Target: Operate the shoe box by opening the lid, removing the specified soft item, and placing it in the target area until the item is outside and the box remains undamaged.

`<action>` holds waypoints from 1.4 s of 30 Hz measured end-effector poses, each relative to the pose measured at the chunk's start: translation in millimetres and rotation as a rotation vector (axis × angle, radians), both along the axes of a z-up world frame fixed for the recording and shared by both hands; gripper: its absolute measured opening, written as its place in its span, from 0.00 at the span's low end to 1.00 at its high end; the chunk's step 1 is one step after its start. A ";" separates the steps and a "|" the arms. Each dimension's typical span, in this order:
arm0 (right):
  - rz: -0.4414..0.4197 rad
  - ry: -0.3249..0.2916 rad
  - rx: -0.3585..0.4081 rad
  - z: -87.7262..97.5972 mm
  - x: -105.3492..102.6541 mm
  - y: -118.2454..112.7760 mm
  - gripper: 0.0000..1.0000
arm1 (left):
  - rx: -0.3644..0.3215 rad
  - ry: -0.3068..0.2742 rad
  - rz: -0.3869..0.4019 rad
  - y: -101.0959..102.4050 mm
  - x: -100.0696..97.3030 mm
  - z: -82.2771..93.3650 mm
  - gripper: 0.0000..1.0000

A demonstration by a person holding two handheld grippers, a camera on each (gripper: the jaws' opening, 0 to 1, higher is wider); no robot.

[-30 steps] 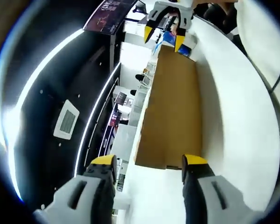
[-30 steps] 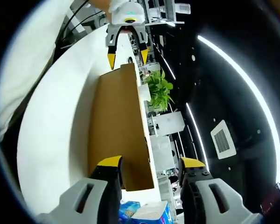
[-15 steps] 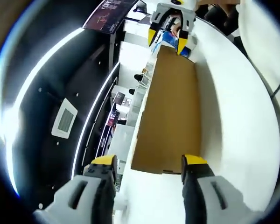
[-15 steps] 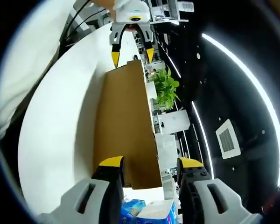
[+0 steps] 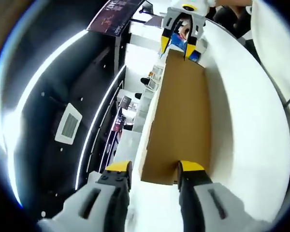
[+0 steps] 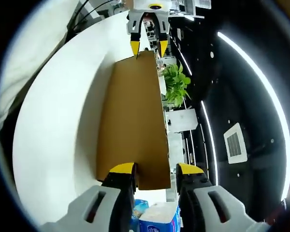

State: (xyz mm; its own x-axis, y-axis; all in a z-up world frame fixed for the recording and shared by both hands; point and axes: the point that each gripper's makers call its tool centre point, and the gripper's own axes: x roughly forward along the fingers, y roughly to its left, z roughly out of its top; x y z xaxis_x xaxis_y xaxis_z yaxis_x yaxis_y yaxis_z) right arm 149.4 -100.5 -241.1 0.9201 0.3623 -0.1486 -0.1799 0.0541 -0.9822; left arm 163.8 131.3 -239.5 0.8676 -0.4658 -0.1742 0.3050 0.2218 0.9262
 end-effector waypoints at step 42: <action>-0.030 0.100 -0.016 -26.0 2.8 0.0 0.26 | -0.012 0.083 -0.020 -3.3 -4.8 -21.9 0.25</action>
State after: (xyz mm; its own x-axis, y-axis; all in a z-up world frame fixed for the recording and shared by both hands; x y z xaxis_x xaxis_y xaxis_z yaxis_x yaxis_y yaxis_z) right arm 152.2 -100.5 -267.1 0.9108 0.3319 -0.2456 -0.2756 0.0457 -0.9602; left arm 158.9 128.0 -261.4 0.8408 -0.4854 -0.2397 0.3855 0.2261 0.8946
